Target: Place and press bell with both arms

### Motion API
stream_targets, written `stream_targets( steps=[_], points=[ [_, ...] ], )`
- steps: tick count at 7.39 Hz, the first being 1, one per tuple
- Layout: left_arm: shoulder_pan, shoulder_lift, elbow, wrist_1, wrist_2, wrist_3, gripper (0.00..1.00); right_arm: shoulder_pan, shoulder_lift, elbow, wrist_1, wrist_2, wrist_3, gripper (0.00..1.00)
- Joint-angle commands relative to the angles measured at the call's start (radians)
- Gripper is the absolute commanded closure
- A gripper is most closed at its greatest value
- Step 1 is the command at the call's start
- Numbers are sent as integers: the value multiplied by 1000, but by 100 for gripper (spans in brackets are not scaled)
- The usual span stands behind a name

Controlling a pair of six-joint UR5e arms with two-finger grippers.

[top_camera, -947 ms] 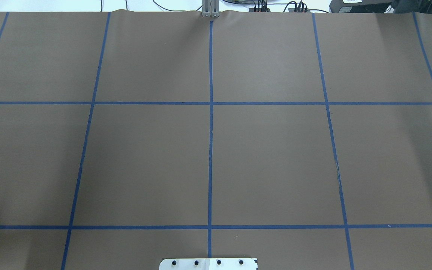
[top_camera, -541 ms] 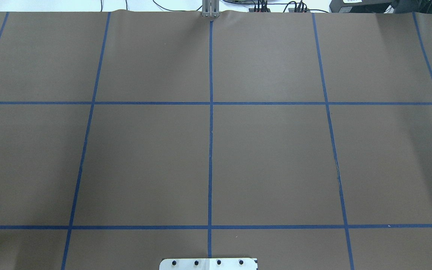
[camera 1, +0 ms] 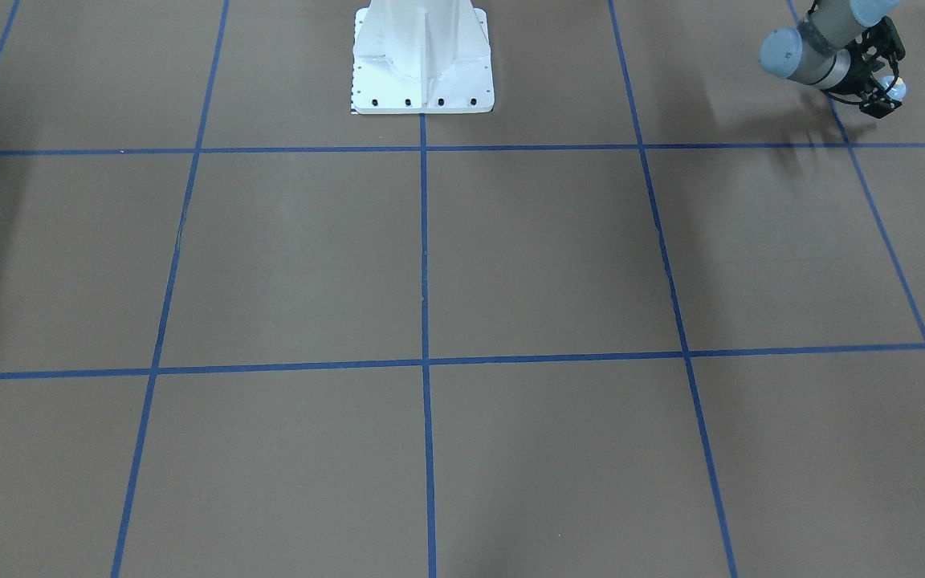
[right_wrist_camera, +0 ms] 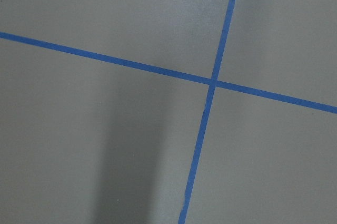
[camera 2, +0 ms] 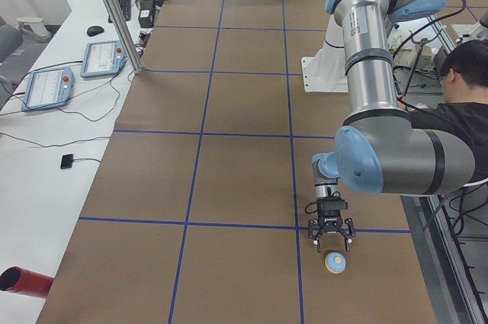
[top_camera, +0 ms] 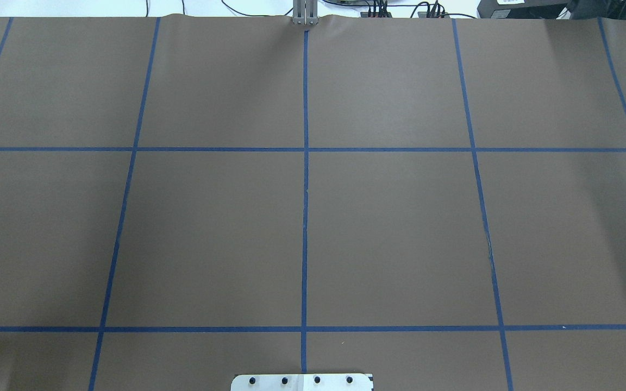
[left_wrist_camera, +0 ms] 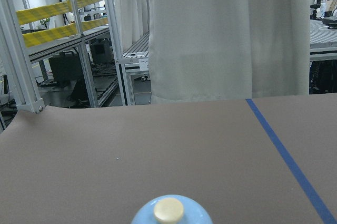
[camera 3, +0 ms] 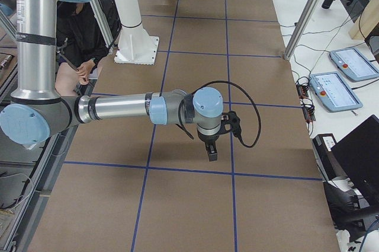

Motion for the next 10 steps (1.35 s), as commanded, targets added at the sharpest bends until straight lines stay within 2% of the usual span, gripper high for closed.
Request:
stream_targets(
  steps=[1, 10],
  points=[
    [8, 0, 19, -16, -1, 2, 0, 0, 0, 7, -1, 0, 0, 0],
    [50, -5, 68, -45, -1, -23, 0, 0, 0, 7, -3, -2, 0, 0]
  ],
)
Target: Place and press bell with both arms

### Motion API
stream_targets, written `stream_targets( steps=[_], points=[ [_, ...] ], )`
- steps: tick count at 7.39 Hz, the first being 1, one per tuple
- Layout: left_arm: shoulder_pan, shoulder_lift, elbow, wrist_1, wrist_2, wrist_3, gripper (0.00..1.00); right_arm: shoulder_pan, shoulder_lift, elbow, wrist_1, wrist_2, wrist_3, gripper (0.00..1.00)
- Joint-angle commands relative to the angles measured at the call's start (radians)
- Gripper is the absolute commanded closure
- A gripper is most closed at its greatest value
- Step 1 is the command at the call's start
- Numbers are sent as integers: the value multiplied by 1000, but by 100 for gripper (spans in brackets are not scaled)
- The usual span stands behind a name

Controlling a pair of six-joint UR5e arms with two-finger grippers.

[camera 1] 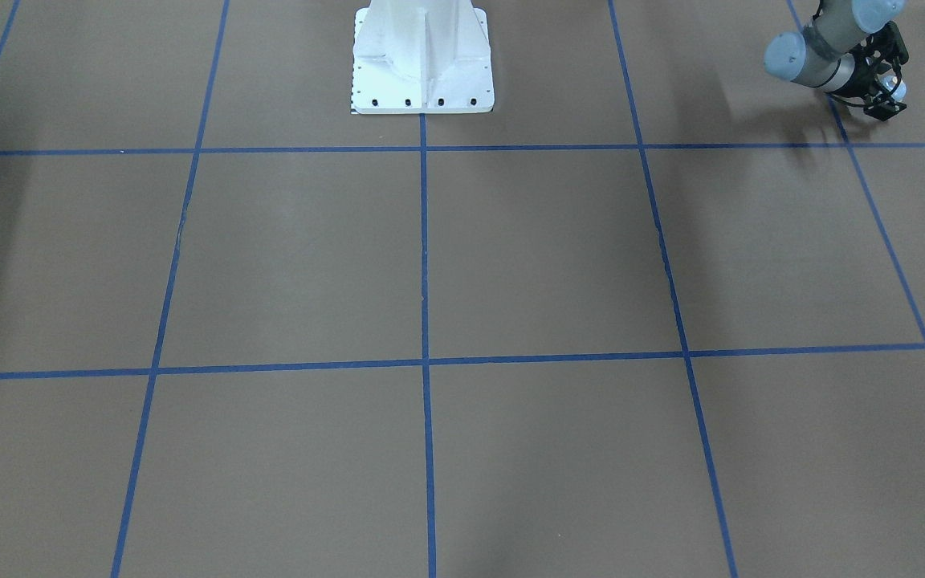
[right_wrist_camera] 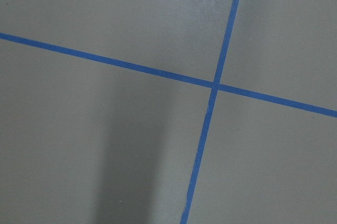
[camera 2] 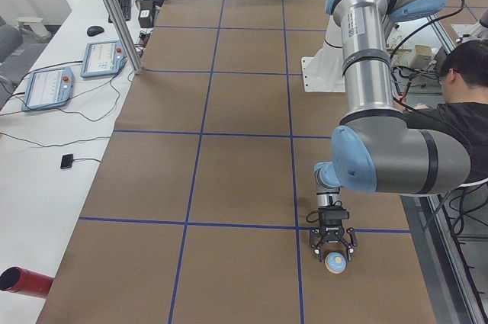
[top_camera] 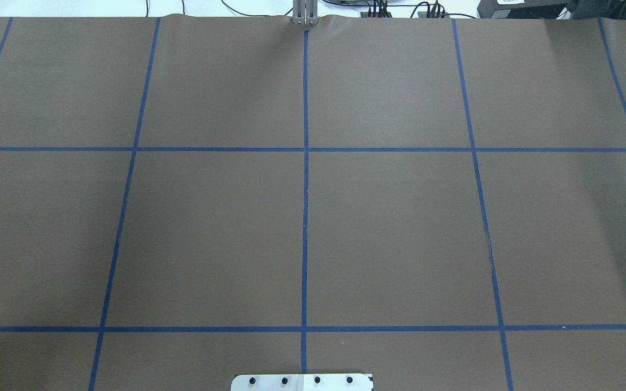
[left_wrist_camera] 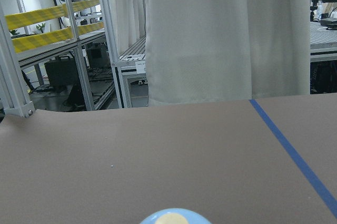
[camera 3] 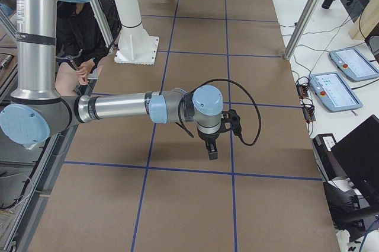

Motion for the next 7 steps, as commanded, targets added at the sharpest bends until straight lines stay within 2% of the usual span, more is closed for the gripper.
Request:
stream_targets(
  steps=[1, 2, 3, 4, 6, 7],
  points=[
    [11, -4, 14, -9, -2, -2, 0, 0, 3, 0, 0, -2, 0, 0],
    [14, -5, 16, -9, -9, -2, 0, 0, 3, 0, 0, -3, 0, 0],
    [27, -7, 22, -9, -17, -13, 8, 0, 3, 0, 0, -3, 0, 0],
    [71, -8, 34, -9, -17, -65, 35, 0, 5, 0, 0, -5, 0, 0],
    [96, -7, 36, -23, -20, -102, 97, 0, 9, 0, 0, -11, 0, 0],
    [97, 2, 34, -27, -20, -110, 100, 0, 11, 0, 0, -11, 0, 0]
  ],
)
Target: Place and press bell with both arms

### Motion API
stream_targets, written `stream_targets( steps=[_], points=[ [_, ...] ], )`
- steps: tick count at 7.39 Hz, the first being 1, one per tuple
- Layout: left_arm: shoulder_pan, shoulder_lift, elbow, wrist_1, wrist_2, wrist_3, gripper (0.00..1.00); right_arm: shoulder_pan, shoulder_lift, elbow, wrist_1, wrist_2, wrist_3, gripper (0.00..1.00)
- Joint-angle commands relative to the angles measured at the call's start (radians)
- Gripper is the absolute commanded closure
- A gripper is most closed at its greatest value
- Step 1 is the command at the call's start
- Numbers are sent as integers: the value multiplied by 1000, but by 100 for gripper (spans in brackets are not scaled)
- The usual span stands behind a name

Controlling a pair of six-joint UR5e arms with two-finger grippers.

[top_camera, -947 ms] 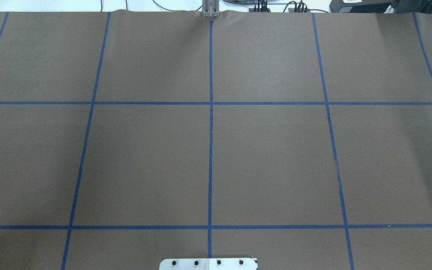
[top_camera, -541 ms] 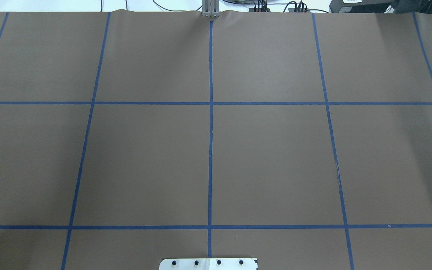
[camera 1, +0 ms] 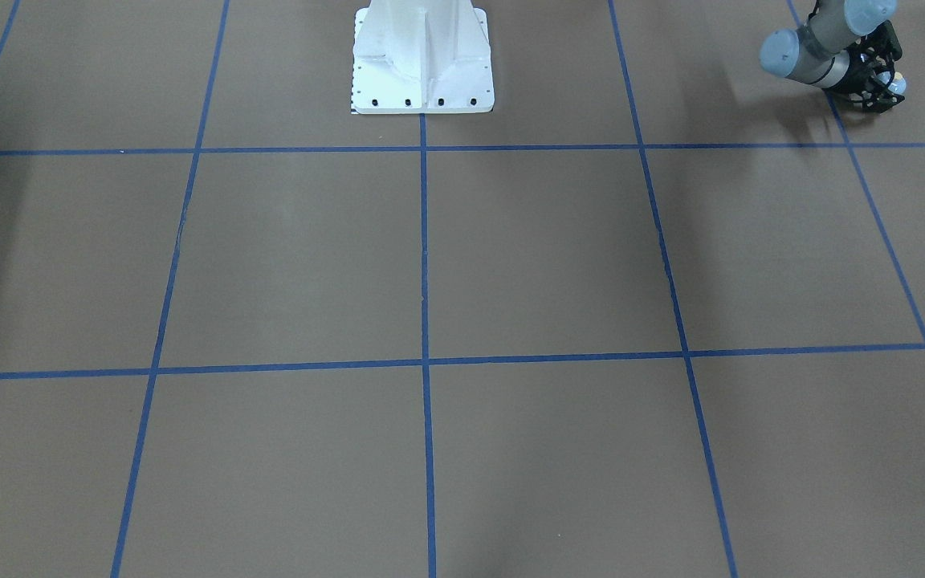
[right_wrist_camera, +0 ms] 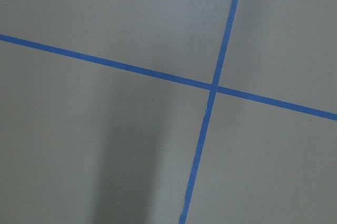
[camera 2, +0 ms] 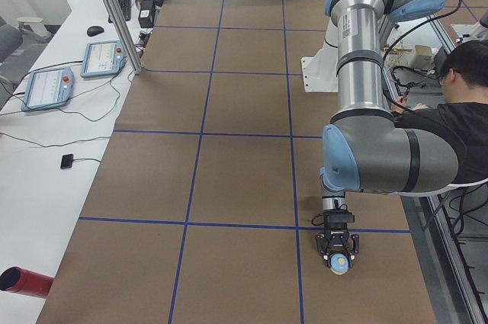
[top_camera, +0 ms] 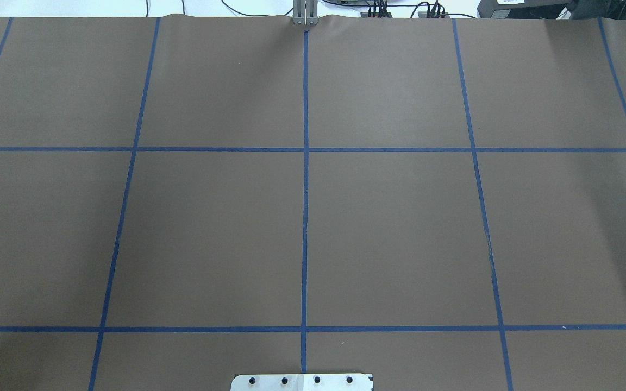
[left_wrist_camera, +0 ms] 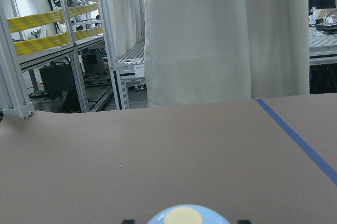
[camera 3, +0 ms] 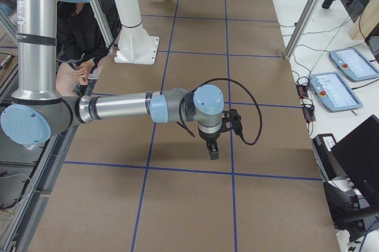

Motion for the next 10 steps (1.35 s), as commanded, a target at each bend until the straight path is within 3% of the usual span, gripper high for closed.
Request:
stream_targets(
  steps=[1, 2, 3, 4, 6, 8, 10],
  points=[
    [6, 46, -12, -36, -1, -2, 100, 0, 4, 0, 0, 1, 0, 0],
    [6, 127, -63, -110, -3, 45, 100, 0, 5, 0, 0, 1, 0, 0],
    [5, 247, -211, -115, -3, 82, 100, 0, 4, 0, 0, 1, 0, 0],
    [-1, 302, -300, -107, -3, 130, 100, 0, 4, 0, 0, 1, 0, 0],
    [-7, 329, -408, -48, -12, 230, 100, -1, 11, -3, -2, -1, 2, 0],
    [-174, 314, -483, 52, -38, 445, 100, -1, 16, -6, -5, 1, 2, 0],
    [-280, 276, -499, 60, 47, 660, 100, -1, 18, -11, -5, 4, 2, 0]
  ],
)
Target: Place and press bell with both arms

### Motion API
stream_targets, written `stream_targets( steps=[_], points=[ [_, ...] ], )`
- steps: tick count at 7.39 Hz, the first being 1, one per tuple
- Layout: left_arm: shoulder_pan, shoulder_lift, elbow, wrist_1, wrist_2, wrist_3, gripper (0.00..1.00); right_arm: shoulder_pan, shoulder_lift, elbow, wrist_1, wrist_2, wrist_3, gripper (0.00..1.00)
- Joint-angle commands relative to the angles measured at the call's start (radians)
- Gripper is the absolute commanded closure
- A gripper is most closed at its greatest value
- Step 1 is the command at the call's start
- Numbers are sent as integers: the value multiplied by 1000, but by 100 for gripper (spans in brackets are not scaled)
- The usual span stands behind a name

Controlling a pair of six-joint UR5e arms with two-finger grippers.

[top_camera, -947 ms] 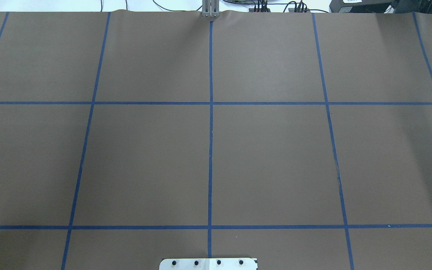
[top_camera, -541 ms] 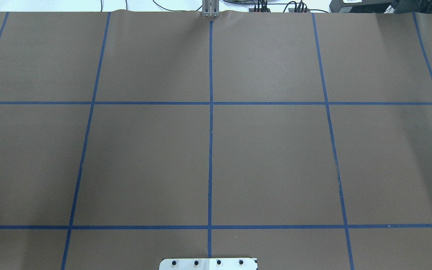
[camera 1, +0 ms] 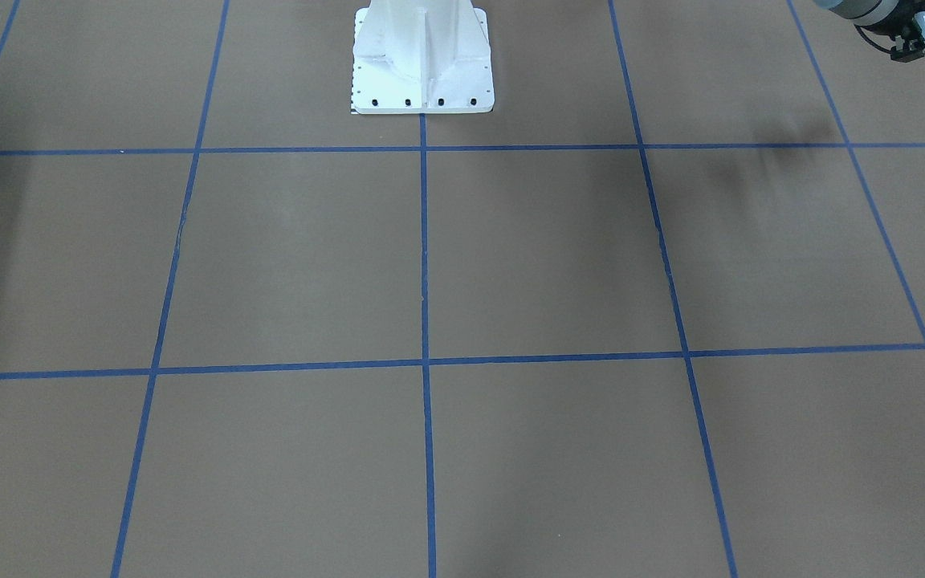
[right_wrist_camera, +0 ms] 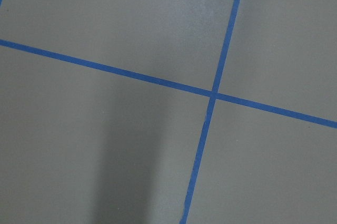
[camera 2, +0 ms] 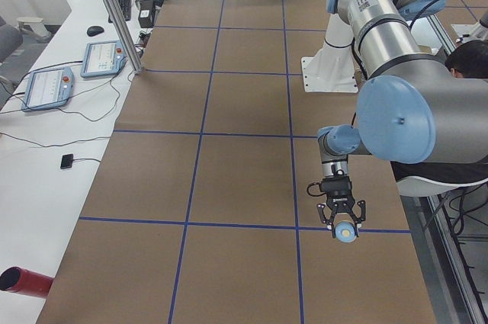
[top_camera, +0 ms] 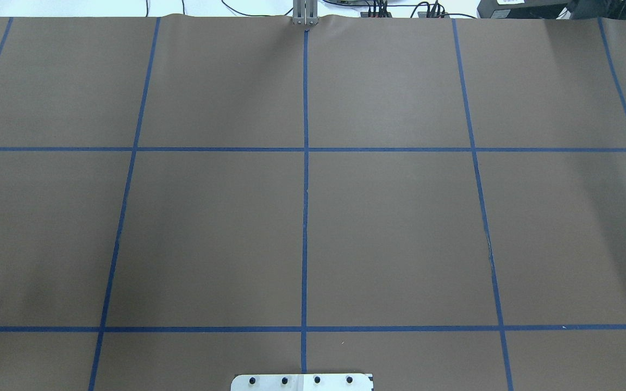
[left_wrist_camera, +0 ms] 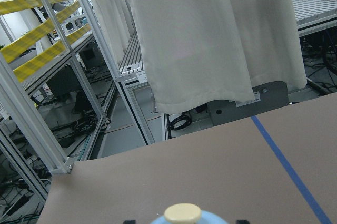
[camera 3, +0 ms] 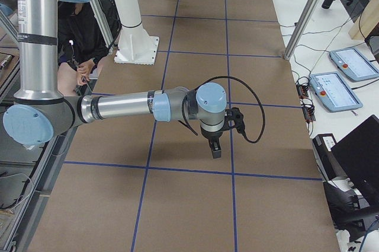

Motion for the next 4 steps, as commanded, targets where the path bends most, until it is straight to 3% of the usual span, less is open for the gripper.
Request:
stream_targets(
  steps=[1, 2, 3, 4],
  points=[
    [-209, -100, -16, 17, 92, 269, 100, 0, 2, -4, -2, 2, 3, 0],
    [-346, -221, -14, 95, 147, 446, 100, 0, 10, -4, -2, 2, 3, 0],
    [-516, -413, -7, 209, 231, 658, 100, 0, 13, -4, -2, 2, 5, 0],
    [-613, -555, 9, 261, 282, 883, 100, -2, 15, -4, -2, 2, 5, 0]
  ],
)
